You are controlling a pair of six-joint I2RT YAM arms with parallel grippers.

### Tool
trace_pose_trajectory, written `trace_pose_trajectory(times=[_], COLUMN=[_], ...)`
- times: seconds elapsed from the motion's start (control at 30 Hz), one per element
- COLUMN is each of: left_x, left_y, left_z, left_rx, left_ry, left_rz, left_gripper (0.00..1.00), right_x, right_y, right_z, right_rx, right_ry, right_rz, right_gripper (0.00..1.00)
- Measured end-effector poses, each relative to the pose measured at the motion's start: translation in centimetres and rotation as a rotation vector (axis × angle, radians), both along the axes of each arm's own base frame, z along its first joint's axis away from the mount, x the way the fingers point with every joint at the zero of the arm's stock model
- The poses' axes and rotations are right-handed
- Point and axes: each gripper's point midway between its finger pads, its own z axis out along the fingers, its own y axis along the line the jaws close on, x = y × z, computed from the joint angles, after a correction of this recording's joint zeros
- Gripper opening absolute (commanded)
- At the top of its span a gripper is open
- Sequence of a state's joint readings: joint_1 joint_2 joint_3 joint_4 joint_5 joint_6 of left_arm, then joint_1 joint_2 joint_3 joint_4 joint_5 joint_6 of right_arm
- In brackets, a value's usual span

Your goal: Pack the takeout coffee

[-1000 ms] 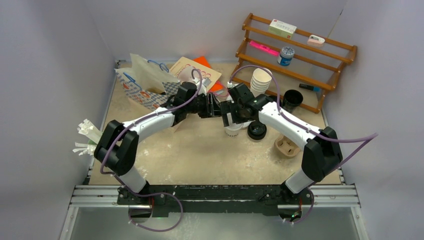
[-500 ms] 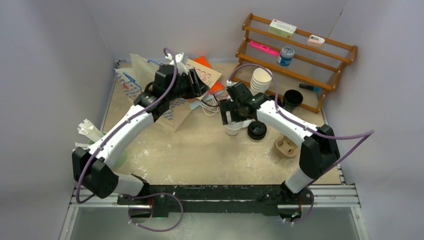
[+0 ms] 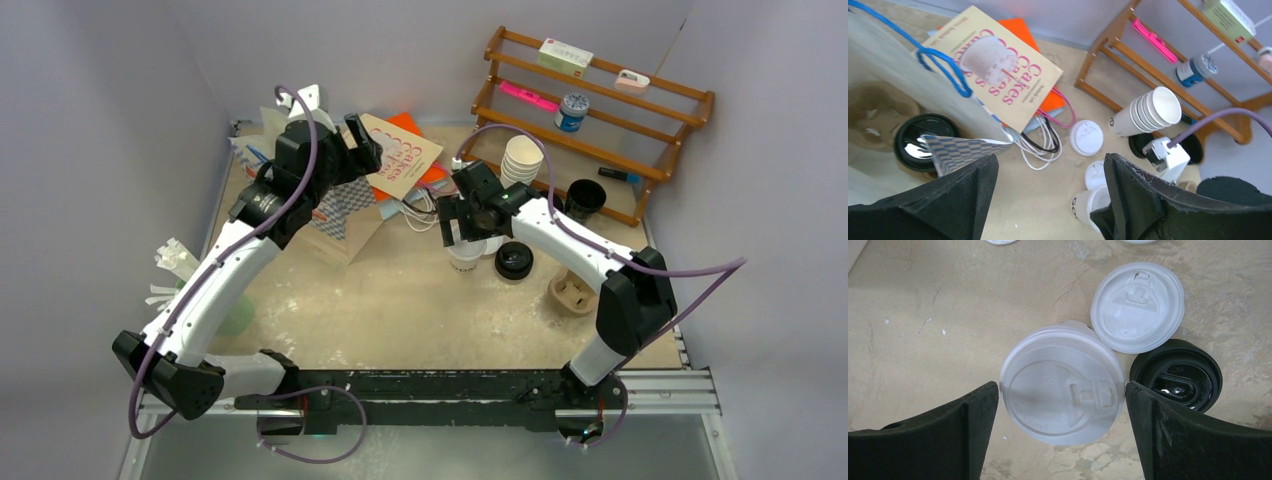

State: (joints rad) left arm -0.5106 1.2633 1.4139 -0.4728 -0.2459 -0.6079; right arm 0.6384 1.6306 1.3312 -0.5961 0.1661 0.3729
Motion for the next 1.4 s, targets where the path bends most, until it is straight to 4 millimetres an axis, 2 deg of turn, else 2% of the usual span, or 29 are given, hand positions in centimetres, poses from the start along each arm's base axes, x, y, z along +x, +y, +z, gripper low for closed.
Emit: trace_pose_trajectory(times=[0.2, 0.63, 0.73, 0.83, 1.4], left_x=[0.1, -0.3, -0.3, -0.3, -0.7], left_y=[2.5, 4.8, 5.5, 5.9, 6.7], left_z=[1.6, 1.6, 1.9, 2.1, 1.2], left_rx=[0.051, 0.141, 0.159, 0.173, 0.211], left_ry=[-0.022, -0.010, -0.014, -0.019, 0.016], left_rz=[0.104, 0.176, 0.201, 0.216, 0.233], left_gripper=[0.82, 0.82, 0.82, 0.82, 0.82], right_x=[0.0, 0.0, 0.2, 0.4, 0.9], right_y=[0.0, -0.2, -0.3, -0.5, -1.1], right_z=[0.1, 0.0, 0.1, 0.2, 0.8], right_rx=[-0.001, -0.010, -0.017, -0.032, -0.073], right_ry=[0.001, -0.003, -0.010, -0.022, -0.045], right_rz=[-0.001, 0.000, -0.002, -0.006, 0.006], right_gripper=[0.97, 0.88, 0.95, 0.98, 0.96])
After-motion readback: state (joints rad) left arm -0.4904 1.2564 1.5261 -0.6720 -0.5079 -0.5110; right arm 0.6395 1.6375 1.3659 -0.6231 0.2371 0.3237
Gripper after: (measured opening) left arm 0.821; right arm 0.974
